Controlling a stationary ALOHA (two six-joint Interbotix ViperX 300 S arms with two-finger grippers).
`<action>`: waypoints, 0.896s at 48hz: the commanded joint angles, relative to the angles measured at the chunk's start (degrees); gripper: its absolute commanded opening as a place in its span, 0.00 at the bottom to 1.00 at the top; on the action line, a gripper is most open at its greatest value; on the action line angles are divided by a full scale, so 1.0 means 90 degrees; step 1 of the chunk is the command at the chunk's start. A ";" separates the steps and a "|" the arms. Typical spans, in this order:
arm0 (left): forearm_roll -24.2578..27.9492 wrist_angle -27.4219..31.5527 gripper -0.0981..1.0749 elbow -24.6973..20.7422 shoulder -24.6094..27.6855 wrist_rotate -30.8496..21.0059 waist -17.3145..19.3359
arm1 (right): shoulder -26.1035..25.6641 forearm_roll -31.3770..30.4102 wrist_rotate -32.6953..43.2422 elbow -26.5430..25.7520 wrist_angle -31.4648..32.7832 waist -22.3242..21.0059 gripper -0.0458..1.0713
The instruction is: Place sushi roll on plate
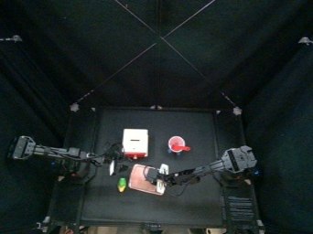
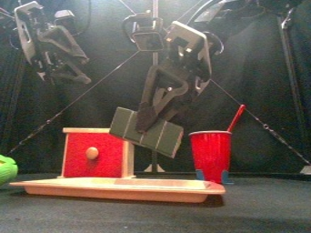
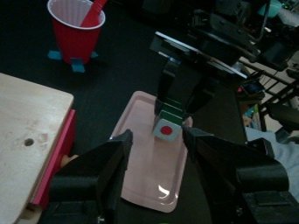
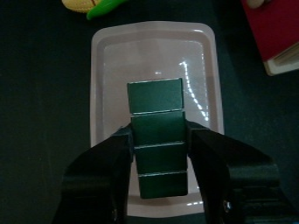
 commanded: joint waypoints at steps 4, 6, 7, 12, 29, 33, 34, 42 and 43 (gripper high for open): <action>0.0000 -0.0010 0.82 -0.0068 0.0000 0.0010 0.0010 | 0.0117 -0.0010 0.0000 -0.0332 -0.0039 -0.0039 0.46; 0.0000 -0.0010 0.82 -0.0068 0.0010 0.0010 0.0010 | 0.0186 -0.0010 0.0000 -0.0371 -0.0020 -0.0039 0.48; 0.0000 -0.0010 0.82 -0.0068 0.0000 0.0010 0.0010 | 0.0215 -0.0010 0.0000 -0.0391 -0.0010 -0.0049 0.49; 0.0000 0.0000 0.82 -0.0068 0.0000 0.0010 0.0010 | 0.0332 -0.0010 0.0000 -0.0479 0.0020 -0.0059 0.55; 0.0000 0.0000 0.82 -0.0059 0.0000 0.0010 0.0010 | 0.0371 0.0020 0.0010 -0.0527 0.0146 -0.0049 0.83; 0.0000 0.0000 0.82 -0.0049 0.0000 0.0010 0.0010 | 0.0371 0.0029 0.0000 -0.0537 0.0146 -0.0049 0.87; 0.0000 0.0000 0.82 -0.0049 0.0000 0.0010 0.0010 | 0.0371 0.0029 0.0010 -0.0527 0.0146 -0.0049 0.89; 0.0000 0.0010 0.82 -0.0049 0.0000 0.0010 0.0010 | 0.0371 0.0029 0.0020 -0.0537 0.0146 -0.0049 0.90; 0.0000 0.0000 0.82 -0.0049 0.0000 0.0010 0.0010 | 0.0371 0.0039 0.0029 -0.0537 0.0146 -0.0049 0.90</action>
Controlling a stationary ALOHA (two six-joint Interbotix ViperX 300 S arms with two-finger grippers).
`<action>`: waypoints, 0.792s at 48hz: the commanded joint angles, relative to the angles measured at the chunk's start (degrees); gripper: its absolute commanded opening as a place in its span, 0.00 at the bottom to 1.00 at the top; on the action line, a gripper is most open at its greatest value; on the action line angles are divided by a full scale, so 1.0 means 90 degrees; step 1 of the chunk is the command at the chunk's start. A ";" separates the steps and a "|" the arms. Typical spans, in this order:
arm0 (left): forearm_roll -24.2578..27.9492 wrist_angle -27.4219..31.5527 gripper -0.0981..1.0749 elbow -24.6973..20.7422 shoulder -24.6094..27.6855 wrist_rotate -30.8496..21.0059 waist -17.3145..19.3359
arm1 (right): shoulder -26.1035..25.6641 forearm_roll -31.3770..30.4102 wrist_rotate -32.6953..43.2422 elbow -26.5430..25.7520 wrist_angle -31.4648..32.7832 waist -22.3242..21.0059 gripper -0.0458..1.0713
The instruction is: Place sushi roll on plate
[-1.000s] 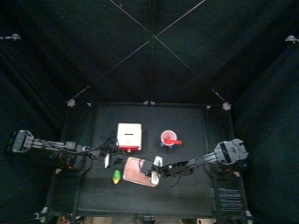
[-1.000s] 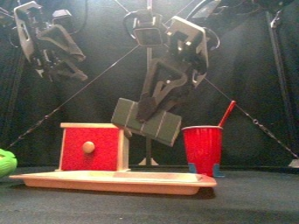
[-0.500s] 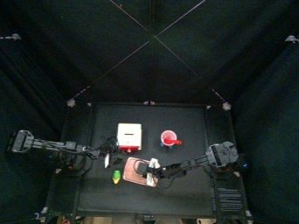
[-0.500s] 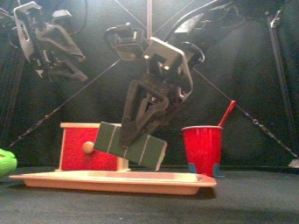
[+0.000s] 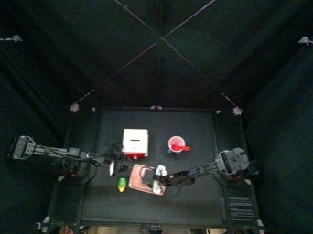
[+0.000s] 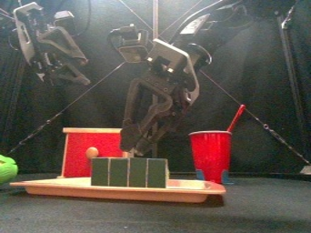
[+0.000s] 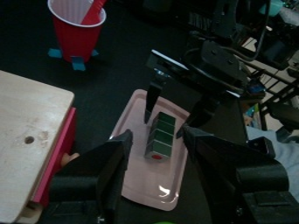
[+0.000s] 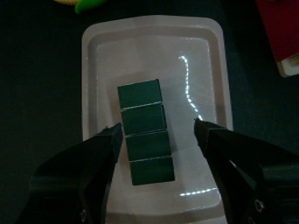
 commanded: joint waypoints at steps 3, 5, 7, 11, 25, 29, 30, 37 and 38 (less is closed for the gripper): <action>0.0010 0.0000 0.82 -0.0078 0.0000 0.0010 0.0010 | -0.0146 0.0010 0.0029 -0.0166 -0.0020 -0.0029 0.90; 0.0010 0.0000 0.82 -0.0088 0.0000 0.0010 0.0010 | -0.0146 0.0010 0.0029 -0.0166 -0.0020 -0.0029 0.90; 0.0010 0.0000 0.82 -0.0088 0.0000 0.0010 0.0010 | -0.0146 0.0010 0.0049 -0.0186 -0.0020 -0.0039 0.90; 0.0010 0.0000 0.82 -0.0078 0.0000 0.0010 0.0010 | -0.0156 0.0010 0.0059 -0.0215 -0.0020 -0.0029 0.90; -0.0010 0.0010 0.82 -0.0078 0.0000 0.0010 0.0010 | -0.0146 0.0010 0.0049 -0.0273 -0.0020 -0.0020 0.90; -0.0010 0.0000 0.82 -0.0068 0.0000 0.0010 0.0010 | -0.0146 0.0010 0.0049 -0.0273 -0.0020 -0.0029 0.90; -0.0010 0.0000 0.82 -0.0068 0.0000 0.0000 0.0010 | -0.0146 0.0010 0.0049 -0.0273 -0.0020 -0.0020 0.90; -0.0010 0.0000 0.82 -0.0059 0.0000 0.0000 0.0010 | -0.0146 0.0010 0.0059 -0.0283 -0.0020 -0.0020 0.90; -0.0010 0.0000 0.82 -0.0059 0.0000 0.0000 0.0010 | -0.0146 0.0010 0.0068 -0.0293 -0.0020 -0.0020 0.90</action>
